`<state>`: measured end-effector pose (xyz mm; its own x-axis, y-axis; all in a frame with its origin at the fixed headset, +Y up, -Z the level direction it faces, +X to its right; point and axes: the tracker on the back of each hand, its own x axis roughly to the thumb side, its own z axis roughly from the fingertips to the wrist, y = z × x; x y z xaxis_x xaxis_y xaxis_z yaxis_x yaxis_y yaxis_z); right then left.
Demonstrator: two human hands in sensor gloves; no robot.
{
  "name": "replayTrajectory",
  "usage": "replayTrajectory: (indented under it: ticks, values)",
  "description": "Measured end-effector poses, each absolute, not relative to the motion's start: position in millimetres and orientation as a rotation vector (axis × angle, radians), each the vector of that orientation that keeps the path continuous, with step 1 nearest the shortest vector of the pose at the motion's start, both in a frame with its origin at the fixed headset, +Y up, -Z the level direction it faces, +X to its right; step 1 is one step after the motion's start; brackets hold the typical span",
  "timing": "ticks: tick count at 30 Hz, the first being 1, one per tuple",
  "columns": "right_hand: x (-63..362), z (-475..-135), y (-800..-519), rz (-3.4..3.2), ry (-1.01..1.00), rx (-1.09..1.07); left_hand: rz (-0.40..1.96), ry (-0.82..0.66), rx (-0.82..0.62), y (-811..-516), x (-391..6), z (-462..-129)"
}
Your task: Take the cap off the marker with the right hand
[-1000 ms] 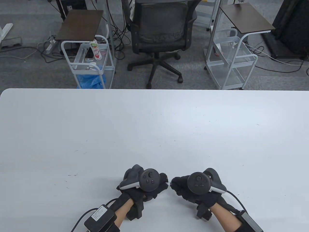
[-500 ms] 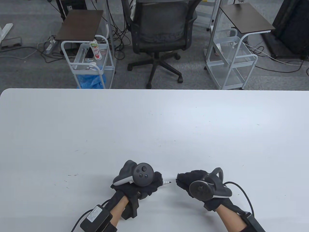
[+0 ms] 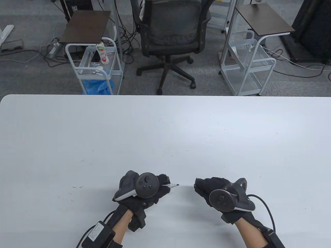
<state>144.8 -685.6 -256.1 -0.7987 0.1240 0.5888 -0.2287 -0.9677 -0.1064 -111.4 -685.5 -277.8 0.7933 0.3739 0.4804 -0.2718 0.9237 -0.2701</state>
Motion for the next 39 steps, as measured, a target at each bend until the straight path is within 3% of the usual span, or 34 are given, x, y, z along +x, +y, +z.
replayTrajectory:
  ticks: [12,21,29,39]
  values:
    - [151.0,-260.1,-683.3,2.795,-0.203,0.86,0.261,-0.233,-0.063,-684.1,-140.5,-306.8]
    - [153.9,-261.9,-682.8,2.806,-0.217,0.85,0.103,-0.058,-0.16,-714.0,-159.6,-349.8]
    - [153.0,-262.5,-683.6,2.812,-0.144,0.861,0.056,0.032,-0.28,-743.4,-167.8,-375.5]
    - [153.0,-264.1,-684.8,2.807,-0.132,0.854,-0.026,0.052,-0.28,-761.2,-158.9,-380.5]
